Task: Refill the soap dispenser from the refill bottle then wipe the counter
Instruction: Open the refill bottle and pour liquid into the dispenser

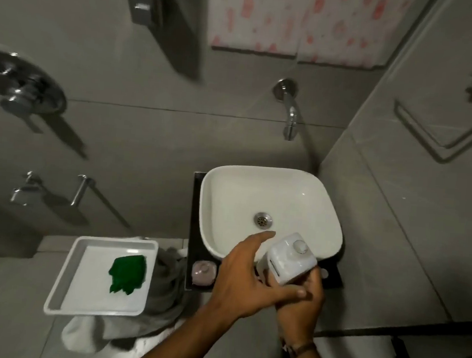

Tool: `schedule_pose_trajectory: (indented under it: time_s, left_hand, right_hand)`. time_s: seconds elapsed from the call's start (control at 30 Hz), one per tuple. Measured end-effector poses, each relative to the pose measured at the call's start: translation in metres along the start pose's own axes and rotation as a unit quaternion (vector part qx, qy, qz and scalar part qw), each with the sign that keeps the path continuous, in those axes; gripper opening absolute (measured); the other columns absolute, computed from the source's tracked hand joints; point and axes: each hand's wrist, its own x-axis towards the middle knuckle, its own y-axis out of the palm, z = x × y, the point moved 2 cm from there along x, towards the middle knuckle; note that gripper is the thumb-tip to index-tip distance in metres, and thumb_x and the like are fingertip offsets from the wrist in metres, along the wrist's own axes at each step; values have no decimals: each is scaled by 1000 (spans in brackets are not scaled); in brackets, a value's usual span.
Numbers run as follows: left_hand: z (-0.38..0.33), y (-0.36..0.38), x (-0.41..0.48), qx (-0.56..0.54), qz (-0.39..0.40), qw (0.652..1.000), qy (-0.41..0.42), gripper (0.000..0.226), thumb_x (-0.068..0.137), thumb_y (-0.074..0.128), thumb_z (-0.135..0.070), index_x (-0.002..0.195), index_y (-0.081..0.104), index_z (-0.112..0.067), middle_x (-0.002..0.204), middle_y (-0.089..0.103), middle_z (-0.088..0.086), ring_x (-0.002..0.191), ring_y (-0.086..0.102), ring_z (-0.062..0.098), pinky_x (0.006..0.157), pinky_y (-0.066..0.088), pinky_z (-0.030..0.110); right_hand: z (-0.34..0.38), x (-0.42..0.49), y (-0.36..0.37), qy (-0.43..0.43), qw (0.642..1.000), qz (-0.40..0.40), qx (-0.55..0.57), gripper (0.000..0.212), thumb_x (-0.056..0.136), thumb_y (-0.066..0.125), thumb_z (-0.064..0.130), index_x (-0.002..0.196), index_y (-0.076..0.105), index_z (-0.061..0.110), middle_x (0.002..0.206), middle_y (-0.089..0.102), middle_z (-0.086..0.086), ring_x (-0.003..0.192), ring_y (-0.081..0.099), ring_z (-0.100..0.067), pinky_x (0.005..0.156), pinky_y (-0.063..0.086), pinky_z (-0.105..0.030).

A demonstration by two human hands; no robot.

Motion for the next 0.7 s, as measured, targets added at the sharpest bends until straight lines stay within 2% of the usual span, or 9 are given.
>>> schedule_pose_trajectory:
  time_s: [0.07,0.17,0.27,0.33,0.4,0.47,0.57,0.7]
  left_hand:
    - [32,-31,-13,18,-30,999,-23,100,60,89,-80,147,51,-46,143,58,-32,133,57,-4,104,48,12]
    - [101,-78,-38,27,-62,993,-99,96,62,94,-72,144,53,-44,144,60,-24,133,59,4,108,54,32]
    - [161,-92,-50,75,9,983,-168,109,55,100,-63,148,51,-36,147,58,-14,135,57,12,113,53,43]
    - [189,-85,-48,92,61,976,-185,117,53,104,-48,153,49,-25,151,58,-4,140,56,20,117,49,49]
    - [207,-75,-41,94,80,974,-190,114,55,106,-35,153,49,-19,151,60,3,140,56,25,119,47,47]
    - [221,-68,-35,84,70,975,-192,101,59,104,-28,147,57,-20,143,65,1,133,62,23,116,50,42]
    - [233,-63,-31,70,57,977,-191,75,61,103,-29,129,70,-26,123,72,-10,114,68,14,108,57,43]
    - [232,-72,-36,36,37,984,-173,65,63,102,-32,121,73,-34,116,76,-14,109,72,9,102,61,42]
  right_hand:
    - [-3,-3,7,2,999,-17,-27,77,63,94,4,123,64,42,123,73,8,114,71,-14,92,60,-38]
    - [-9,-10,15,2,999,-18,-31,76,59,96,1,113,65,46,114,76,13,105,74,-9,86,63,-33]
    - [-12,-16,23,25,999,-19,-10,79,59,93,-7,108,67,49,111,75,20,102,74,-3,77,60,-16]
    - [-15,-19,26,32,999,-12,-5,79,60,92,-10,106,68,50,109,76,22,101,74,-2,74,58,-13]
    - [-14,-21,28,34,999,-6,-13,79,60,92,-10,105,68,49,108,76,22,101,74,-2,74,59,-14]
    - [-14,-21,31,32,999,-6,-26,77,59,93,-9,105,68,48,108,76,23,101,74,-1,76,60,-16]
    - [-3,-22,34,11,999,-5,-38,74,57,95,-4,107,66,42,108,75,26,101,73,0,80,60,-18]
    - [17,-21,40,-16,998,-3,-53,72,59,94,-4,108,65,40,106,75,29,101,72,3,82,60,-16]
